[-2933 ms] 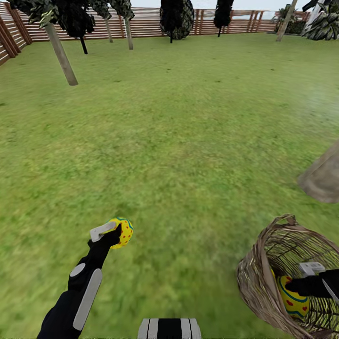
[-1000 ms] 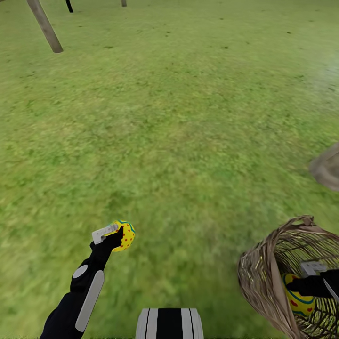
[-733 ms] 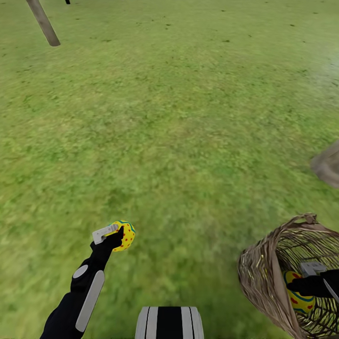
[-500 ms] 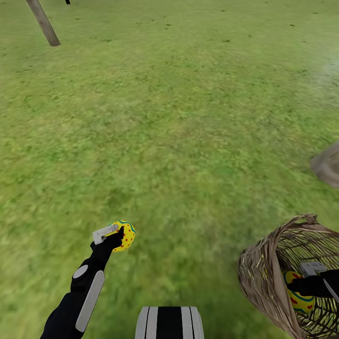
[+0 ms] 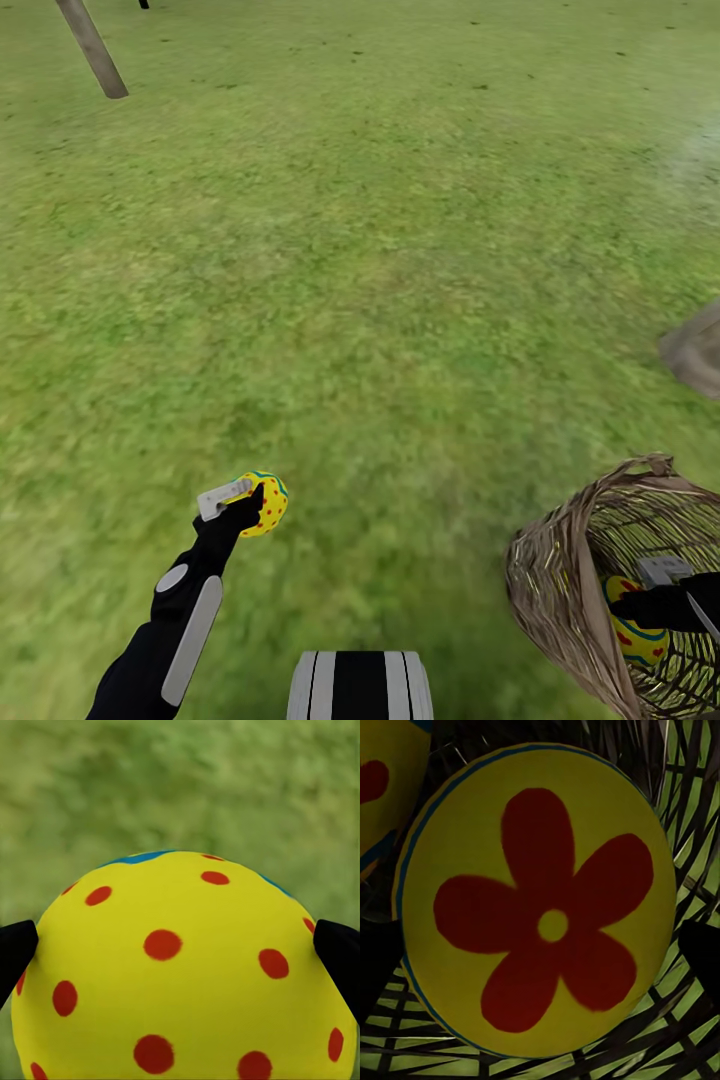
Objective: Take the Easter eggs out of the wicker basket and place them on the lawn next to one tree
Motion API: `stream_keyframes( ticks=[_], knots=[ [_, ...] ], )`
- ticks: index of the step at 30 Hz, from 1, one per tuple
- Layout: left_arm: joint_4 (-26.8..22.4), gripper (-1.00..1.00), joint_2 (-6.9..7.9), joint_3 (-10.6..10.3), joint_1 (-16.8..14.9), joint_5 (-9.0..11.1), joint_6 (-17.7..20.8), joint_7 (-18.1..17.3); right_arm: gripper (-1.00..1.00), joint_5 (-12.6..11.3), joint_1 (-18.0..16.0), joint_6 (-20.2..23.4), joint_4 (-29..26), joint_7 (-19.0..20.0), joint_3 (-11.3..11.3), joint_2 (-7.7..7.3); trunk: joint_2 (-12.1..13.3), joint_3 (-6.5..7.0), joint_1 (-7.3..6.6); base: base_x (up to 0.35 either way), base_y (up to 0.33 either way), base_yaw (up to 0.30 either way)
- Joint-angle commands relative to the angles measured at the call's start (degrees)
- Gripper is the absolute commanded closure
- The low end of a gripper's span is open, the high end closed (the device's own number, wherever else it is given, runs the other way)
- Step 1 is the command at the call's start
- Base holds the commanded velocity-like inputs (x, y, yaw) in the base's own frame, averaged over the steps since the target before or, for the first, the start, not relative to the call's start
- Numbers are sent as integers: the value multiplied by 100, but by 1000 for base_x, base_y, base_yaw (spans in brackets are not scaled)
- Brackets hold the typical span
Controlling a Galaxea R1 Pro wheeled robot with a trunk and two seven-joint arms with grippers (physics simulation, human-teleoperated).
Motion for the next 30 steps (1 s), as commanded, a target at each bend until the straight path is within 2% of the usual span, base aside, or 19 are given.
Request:
stream_keyframes(
  ticks=[1,8,14,15,18,19,24,27,30],
  knots=[
    [-8,100,-2,0,-1,53,27,16,100,-13,0,31,-6,20,1,-2,-2,-4,-1,0,0,0],
    [142,100,0,-1,-1,63,28,-16,100,-13,0,31,-6,20,1,11,-2,-4,-1,0,0,0],
    [235,100,-2,-25,-1,48,50,-22,100,-13,0,31,-6,17,7,16,6,129,-16,0,0,0],
    [258,100,-2,-49,-1,48,56,-25,100,-13,0,31,-6,17,9,16,8,151,-19,0,0,0],
    [277,100,6,-603,-1,47,118,-26,100,-13,0,31,-6,16,8,11,12,218,-26,0,0,0],
    [289,100,7,-655,-1,44,123,-26,100,-12,0,31,-6,13,9,9,13,240,-29,0,0,0],
    [529,100,11,-695,-1,39,180,-26,100,-6,0,31,-5,12,10,5,20,350,-42,0,0,0],
    [549,100,19,-706,-1,31,464,-34,100,-4,0,31,2,7,10,3,24,417,-50,0,0,0],
    [638,100,8,-680,-1,39,523,-16,100,-4,0,31,3,-5,10,7,28,483,-57,0,0,0]
  ],
)
